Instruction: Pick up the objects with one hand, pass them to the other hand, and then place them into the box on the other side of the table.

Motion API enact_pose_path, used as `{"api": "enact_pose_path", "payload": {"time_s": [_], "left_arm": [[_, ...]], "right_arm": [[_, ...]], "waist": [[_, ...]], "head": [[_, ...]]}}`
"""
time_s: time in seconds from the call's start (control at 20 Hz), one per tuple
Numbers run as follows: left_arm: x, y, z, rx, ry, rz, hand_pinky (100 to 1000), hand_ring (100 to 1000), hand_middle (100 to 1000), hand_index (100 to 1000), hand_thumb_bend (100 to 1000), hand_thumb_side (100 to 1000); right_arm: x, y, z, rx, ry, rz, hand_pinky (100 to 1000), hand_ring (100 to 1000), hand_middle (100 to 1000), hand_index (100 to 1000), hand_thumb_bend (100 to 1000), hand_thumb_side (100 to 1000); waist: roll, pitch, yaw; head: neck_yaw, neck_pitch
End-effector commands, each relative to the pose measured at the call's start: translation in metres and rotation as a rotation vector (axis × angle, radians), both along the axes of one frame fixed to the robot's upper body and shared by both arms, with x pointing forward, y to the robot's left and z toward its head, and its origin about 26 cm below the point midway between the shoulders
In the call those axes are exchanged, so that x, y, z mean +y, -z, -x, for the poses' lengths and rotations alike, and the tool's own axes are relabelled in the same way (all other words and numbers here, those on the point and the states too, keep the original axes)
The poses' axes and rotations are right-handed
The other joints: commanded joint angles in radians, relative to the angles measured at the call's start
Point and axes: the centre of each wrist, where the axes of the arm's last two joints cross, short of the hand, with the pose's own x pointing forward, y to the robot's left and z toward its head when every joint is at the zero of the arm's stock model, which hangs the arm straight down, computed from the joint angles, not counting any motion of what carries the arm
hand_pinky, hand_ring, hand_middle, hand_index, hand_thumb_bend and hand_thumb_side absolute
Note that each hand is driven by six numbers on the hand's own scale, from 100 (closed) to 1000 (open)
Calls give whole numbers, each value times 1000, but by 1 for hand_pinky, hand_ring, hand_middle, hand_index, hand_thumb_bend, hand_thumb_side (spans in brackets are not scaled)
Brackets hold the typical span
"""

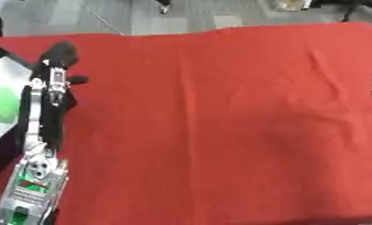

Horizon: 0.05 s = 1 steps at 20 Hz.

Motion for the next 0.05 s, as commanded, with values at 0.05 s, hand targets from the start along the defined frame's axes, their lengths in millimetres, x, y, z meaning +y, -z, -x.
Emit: {"api": "enact_pose_path", "payload": {"time_s": [0.05], "left_arm": [[-5,-5,3,-9,11,2,674,844,877,795,141,918]], "right_arm": [[-3,-8,-1,-24,3,16,792,921,852,793,100,400]], "waist": [[-9,0,1]], "head": [[4,-2]]}}
